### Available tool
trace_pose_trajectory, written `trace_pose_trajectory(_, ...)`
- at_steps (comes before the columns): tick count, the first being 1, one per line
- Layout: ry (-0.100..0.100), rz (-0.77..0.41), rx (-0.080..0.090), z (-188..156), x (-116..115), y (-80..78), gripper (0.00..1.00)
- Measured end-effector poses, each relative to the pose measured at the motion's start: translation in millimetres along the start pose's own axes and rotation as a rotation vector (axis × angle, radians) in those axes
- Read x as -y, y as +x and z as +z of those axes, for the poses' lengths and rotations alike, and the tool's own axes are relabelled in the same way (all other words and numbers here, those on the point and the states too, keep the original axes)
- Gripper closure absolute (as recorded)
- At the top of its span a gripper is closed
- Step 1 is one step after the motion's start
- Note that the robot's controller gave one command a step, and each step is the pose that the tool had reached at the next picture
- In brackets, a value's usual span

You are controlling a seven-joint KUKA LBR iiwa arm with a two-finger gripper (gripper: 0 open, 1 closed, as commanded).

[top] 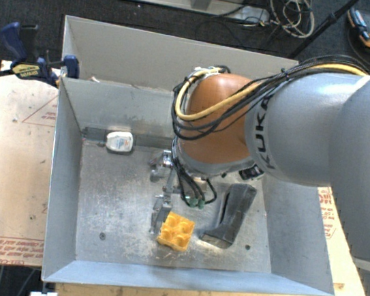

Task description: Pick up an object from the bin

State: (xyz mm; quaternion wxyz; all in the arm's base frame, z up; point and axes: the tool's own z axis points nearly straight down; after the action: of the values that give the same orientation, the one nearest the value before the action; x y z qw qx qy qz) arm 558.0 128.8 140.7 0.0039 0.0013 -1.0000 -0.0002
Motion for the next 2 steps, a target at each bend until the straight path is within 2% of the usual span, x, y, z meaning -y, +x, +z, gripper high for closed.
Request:
trace_pose_trajectory(1,-0.001,0.002,0.008,-4,0,-1.9,0.00)
trace_pose_trajectory(2,-0.003,-0.051,0.011,6,35,28.2,0.00)
